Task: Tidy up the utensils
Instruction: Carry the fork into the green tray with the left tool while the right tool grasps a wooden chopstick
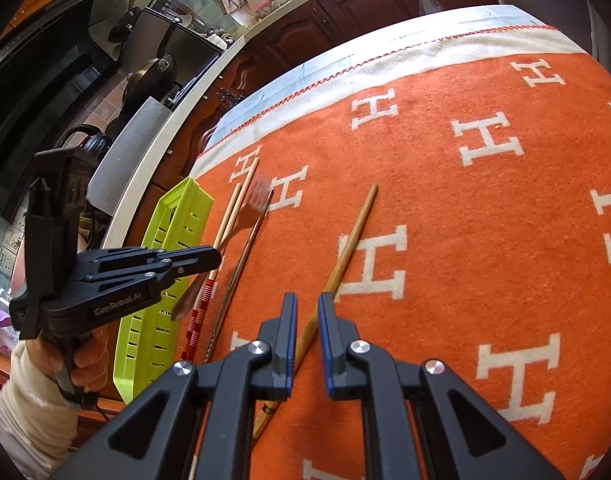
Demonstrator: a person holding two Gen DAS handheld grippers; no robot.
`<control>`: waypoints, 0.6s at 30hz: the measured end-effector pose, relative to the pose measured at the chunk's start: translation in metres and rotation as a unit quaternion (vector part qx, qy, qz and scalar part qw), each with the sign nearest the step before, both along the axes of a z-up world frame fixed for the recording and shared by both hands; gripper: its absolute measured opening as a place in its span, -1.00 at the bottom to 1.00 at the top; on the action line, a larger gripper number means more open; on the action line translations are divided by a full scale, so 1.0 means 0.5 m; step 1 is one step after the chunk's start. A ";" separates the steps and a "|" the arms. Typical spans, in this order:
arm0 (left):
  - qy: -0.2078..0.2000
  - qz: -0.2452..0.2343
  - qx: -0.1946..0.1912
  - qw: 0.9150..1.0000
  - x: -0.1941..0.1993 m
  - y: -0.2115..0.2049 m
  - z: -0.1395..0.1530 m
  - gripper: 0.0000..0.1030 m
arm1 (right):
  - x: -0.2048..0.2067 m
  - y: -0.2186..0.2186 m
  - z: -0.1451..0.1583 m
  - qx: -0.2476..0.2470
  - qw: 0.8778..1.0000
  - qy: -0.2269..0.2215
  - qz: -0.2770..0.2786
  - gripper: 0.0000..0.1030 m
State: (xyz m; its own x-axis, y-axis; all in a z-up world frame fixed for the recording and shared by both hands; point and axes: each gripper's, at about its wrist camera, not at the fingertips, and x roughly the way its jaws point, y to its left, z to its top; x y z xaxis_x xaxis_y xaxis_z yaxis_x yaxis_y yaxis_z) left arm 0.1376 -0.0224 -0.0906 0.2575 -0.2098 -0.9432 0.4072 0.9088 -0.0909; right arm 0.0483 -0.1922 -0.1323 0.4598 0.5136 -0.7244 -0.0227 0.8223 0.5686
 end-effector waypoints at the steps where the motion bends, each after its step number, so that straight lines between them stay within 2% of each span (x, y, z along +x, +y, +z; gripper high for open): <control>1: 0.003 0.009 -0.005 1.000 -0.003 0.009 -0.002 -1.00 | 0.000 0.003 0.001 -0.001 1.000 0.000 0.001 -0.80; 5: 0.005 0.041 -0.018 0.999 -0.025 0.037 -0.010 -1.00 | -0.003 0.009 0.002 0.000 1.000 0.000 0.005 -0.79; 8: -0.014 0.058 -0.027 0.998 -0.038 0.039 -0.007 -1.00 | -0.005 0.015 0.004 0.001 1.000 0.000 0.007 -0.80; 11: -0.036 0.075 -0.049 0.995 -0.056 0.050 0.015 -1.00 | -0.005 0.017 0.004 0.001 1.000 0.000 0.008 -0.80; 16: -0.085 0.097 -0.077 0.989 -0.100 0.079 0.083 -1.00 | -0.005 0.024 0.010 -0.006 1.000 0.000 0.010 -0.80; 18: -0.105 0.110 -0.078 0.985 -0.117 0.102 0.109 -1.00 | -0.007 0.029 0.013 -0.015 1.000 -0.001 0.009 -0.80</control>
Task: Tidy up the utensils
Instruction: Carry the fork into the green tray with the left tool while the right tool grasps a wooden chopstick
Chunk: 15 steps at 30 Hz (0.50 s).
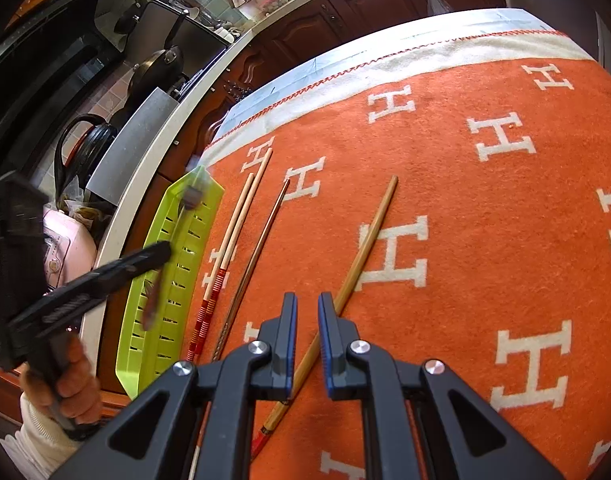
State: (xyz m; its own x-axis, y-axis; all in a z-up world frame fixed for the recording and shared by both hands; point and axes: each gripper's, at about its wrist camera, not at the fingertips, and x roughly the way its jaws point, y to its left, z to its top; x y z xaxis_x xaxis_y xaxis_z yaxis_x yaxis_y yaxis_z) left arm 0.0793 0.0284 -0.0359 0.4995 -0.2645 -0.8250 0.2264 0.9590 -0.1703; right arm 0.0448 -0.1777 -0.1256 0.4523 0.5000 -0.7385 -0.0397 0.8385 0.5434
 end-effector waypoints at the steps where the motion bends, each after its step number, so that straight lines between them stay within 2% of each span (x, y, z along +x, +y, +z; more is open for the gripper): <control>1: -0.007 0.008 0.000 1.000 -0.007 0.011 0.009 -1.00 | 0.000 0.001 0.000 -0.002 1.000 0.001 -0.001 -0.80; 4: -0.026 0.050 0.020 0.998 -0.039 0.069 0.026 -1.00 | -0.001 0.000 -0.001 -0.009 1.000 0.010 -0.018 -0.77; 7: -0.015 0.084 0.026 0.996 -0.056 0.124 0.017 -1.00 | -0.003 -0.005 -0.002 -0.014 0.999 0.015 -0.040 -0.42; 8: -0.008 0.096 0.023 0.995 -0.061 0.145 0.008 -1.00 | -0.004 -0.003 -0.001 -0.016 0.999 0.015 -0.046 -0.39; 10: 0.000 0.111 0.021 0.994 -0.067 0.171 -0.007 -1.00 | -0.003 0.003 0.000 -0.027 0.998 0.017 -0.047 -0.38; 15: 0.008 0.129 0.004 0.992 -0.079 0.201 -0.045 -1.00 | 0.007 0.048 -0.004 -0.092 0.994 0.034 -0.048 -0.38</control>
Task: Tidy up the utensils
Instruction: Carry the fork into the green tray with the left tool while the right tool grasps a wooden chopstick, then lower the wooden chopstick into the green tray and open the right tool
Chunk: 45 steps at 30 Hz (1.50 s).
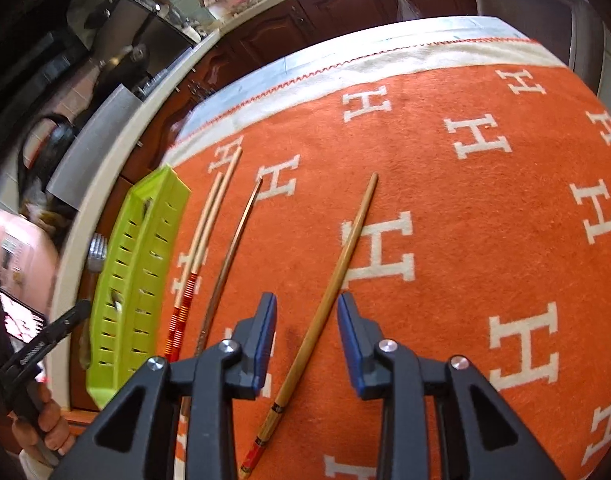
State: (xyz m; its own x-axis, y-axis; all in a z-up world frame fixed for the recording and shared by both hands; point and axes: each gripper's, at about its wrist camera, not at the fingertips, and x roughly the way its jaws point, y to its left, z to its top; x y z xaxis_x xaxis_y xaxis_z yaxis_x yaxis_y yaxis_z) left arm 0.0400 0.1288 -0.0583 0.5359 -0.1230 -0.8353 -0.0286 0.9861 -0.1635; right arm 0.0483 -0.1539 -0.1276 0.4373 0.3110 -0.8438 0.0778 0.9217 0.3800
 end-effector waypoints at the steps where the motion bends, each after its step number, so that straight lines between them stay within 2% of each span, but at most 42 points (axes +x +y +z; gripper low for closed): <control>1: 0.001 -0.001 -0.001 1.000 -0.002 0.000 -0.007 -1.00 | 0.002 0.009 -0.003 -0.013 1.000 0.007 -0.001 -0.38; 6: 0.002 -0.010 -0.007 1.000 -0.010 -0.015 -0.028 -1.00 | 0.003 0.063 -0.001 -0.114 0.993 -0.002 0.009 -0.41; 7: 0.002 -0.012 -0.010 1.000 -0.013 -0.017 -0.033 -1.00 | 0.003 0.072 -0.001 -0.134 0.991 -0.003 0.011 -0.53; 8: 0.003 -0.013 -0.013 1.000 -0.016 -0.016 -0.034 -0.99 | 0.004 0.077 -0.002 -0.149 0.989 -0.004 0.009 -0.75; 10: 0.007 -0.018 -0.021 1.000 -0.021 -0.016 -0.043 -0.99 | 0.007 0.075 -0.002 -0.157 0.988 -0.003 0.004 -0.80; 15: 0.008 -0.024 -0.027 0.999 -0.035 -0.017 -0.055 -0.94 | 0.004 0.059 0.001 -0.132 0.991 0.003 -0.010 -0.88; 17: 0.005 -0.026 -0.026 0.999 -0.039 -0.016 -0.052 -0.81 | 0.004 0.060 0.007 -0.127 0.992 0.001 -0.011 -0.88; 20: -0.008 -0.030 -0.020 0.999 -0.047 -0.018 -0.038 -0.66 | -0.002 0.062 0.033 -0.105 0.994 -0.012 -0.011 -0.88; 25: -0.026 -0.033 -0.003 0.999 -0.057 -0.024 -0.018 -0.56 | 0.005 0.084 0.088 -0.051 0.998 -0.037 0.004 -0.88; 27: -0.024 -0.030 0.004 0.999 -0.058 -0.024 -0.017 -0.41 | 0.011 0.102 0.111 -0.031 0.998 -0.045 0.018 -0.88; 29: -0.026 -0.021 0.007 0.999 -0.061 -0.020 -0.014 -0.11 | 0.013 0.120 0.130 -0.011 0.998 -0.054 0.034 -0.88; 30: -0.029 -0.015 0.008 0.999 -0.063 -0.017 -0.011 -0.08 | 0.012 0.131 0.138 -0.002 0.997 -0.058 0.041 -0.88; 38: -0.038 0.015 0.020 0.999 -0.070 0.007 0.001 -0.07 | 0.035 0.216 0.176 0.046 0.992 -0.075 0.091 -0.88; 45: -0.026 0.032 0.017 0.999 -0.068 0.024 -0.011 -0.04 | 0.054 0.259 0.179 0.068 0.990 -0.073 0.103 -0.88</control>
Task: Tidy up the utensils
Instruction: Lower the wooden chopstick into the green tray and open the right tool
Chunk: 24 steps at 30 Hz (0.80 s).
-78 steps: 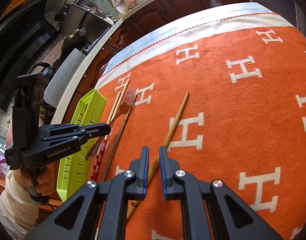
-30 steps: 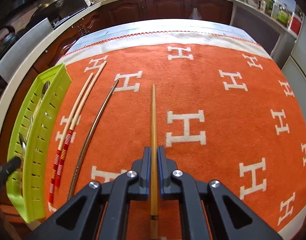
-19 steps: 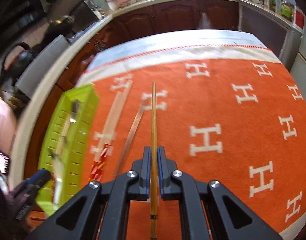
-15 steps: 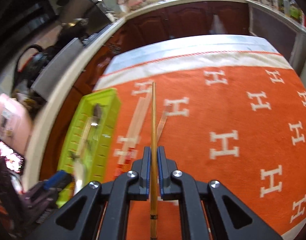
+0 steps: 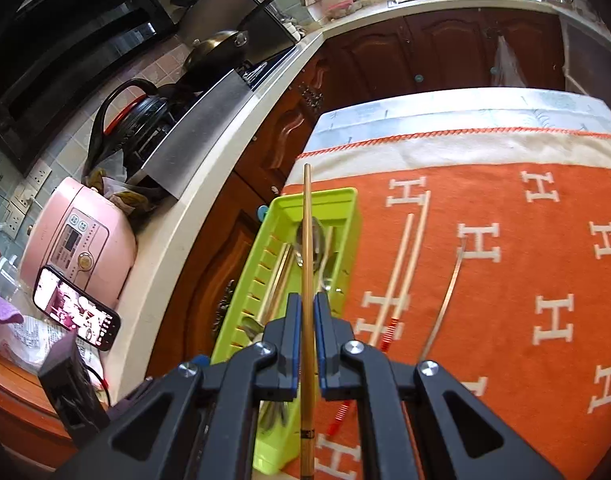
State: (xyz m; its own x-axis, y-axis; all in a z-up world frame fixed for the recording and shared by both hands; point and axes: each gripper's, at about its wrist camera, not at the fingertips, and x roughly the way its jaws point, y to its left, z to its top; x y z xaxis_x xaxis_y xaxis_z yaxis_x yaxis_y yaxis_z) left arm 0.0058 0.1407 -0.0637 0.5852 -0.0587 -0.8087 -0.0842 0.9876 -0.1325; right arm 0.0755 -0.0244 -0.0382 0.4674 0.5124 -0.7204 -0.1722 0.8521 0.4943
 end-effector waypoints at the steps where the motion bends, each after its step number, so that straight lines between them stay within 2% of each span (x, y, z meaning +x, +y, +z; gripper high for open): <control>1: 0.002 0.002 -0.003 1.000 0.001 0.003 -0.002 -0.04 | 0.002 0.006 -0.001 -0.001 1.000 0.000 0.002 -0.88; 8: 0.004 0.005 -0.011 1.000 -0.002 0.006 -0.009 0.05 | 0.011 0.020 -0.019 0.005 1.000 0.012 0.004 -0.88; 24: -0.003 0.002 -0.018 1.000 -0.007 0.007 -0.013 0.08 | 0.050 0.040 -0.071 0.014 0.998 0.051 -0.030 -0.88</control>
State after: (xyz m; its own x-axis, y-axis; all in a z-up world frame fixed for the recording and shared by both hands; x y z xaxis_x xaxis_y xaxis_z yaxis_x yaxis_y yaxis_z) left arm 0.0022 0.1441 -0.0701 0.5903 -0.0857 -0.8026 -0.0869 0.9818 -0.1687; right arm 0.1003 -0.0043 -0.0737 0.4226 0.5060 -0.7519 -0.0697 0.8453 0.5297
